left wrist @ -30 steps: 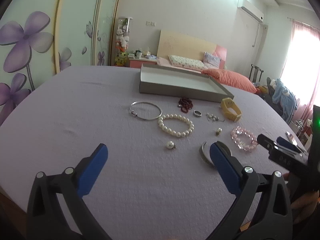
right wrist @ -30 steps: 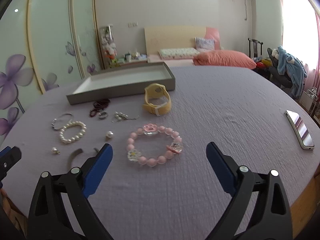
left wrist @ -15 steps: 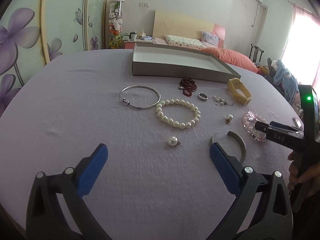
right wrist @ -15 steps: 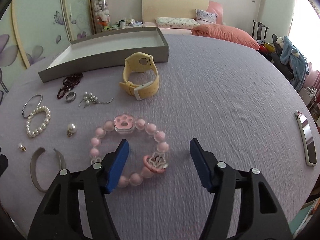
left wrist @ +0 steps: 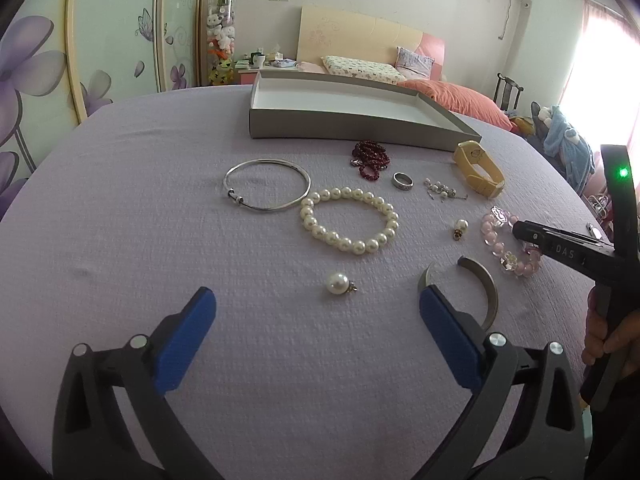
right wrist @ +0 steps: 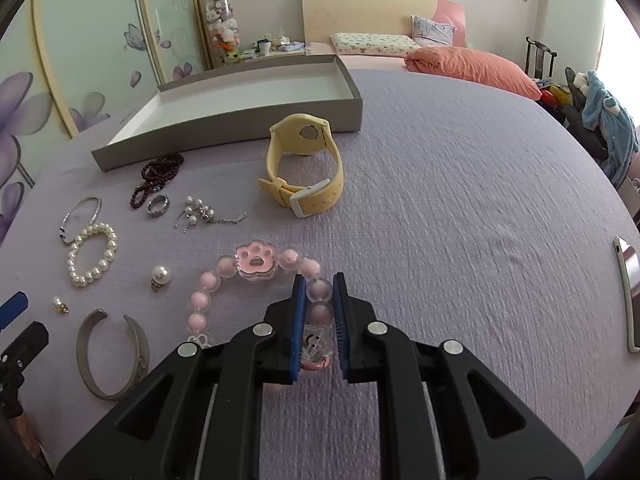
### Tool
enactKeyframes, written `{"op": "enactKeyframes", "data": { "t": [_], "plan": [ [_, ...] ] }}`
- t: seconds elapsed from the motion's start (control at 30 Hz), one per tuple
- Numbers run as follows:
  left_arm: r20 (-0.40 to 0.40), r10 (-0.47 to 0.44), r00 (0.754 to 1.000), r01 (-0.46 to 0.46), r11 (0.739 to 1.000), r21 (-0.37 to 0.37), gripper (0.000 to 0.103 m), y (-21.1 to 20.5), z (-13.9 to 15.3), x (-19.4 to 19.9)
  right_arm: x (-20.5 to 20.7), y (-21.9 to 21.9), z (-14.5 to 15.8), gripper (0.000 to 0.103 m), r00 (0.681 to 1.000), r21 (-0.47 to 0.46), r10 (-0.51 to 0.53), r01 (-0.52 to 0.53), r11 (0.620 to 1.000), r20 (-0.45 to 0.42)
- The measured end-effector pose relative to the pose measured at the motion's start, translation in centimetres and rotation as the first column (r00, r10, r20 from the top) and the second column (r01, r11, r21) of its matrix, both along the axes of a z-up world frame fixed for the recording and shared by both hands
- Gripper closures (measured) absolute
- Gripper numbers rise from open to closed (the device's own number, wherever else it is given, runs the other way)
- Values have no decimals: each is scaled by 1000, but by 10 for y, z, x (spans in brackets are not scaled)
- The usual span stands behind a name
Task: Organize jewelry
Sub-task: 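Grasp the pink beaded bracelet with the right tool while the left tool grasps a pearl earring, then carry the pink bracelet and pearl earring into the white tray and release both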
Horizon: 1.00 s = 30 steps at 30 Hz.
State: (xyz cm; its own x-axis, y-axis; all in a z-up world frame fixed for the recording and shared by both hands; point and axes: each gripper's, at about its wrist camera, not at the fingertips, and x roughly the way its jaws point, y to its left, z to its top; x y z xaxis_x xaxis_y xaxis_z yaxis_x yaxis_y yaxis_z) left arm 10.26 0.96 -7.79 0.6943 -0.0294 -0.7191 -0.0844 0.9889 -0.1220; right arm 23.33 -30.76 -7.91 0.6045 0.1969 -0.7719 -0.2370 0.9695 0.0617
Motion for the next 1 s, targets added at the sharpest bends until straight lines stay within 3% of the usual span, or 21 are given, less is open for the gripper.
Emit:
{"op": "enactKeyframes", "data": {
  "t": [0.27,0.53,0.8,0.9,1.0],
  "plan": [
    [-4,-11,1000,11,999,32,12,-2,2,5,-10,-3,27,90,996,112,21,-30,993,82],
    [-30,-22,999,24,998,52,45,-7,-2,20,-9,5,40,90,993,131,43,-57,990,112],
    [-44,-50,998,52,996,68,68,-19,-8,24,-10,3,40,89,993,153,45,-62,986,112],
    [-43,-56,998,59,995,80,87,-22,-9,26,-11,3,41,89,992,161,49,-67,985,114],
    [-38,-60,998,62,996,67,87,-21,-9,26,-12,2,42,89,992,179,55,-75,981,115]
  ]
}}
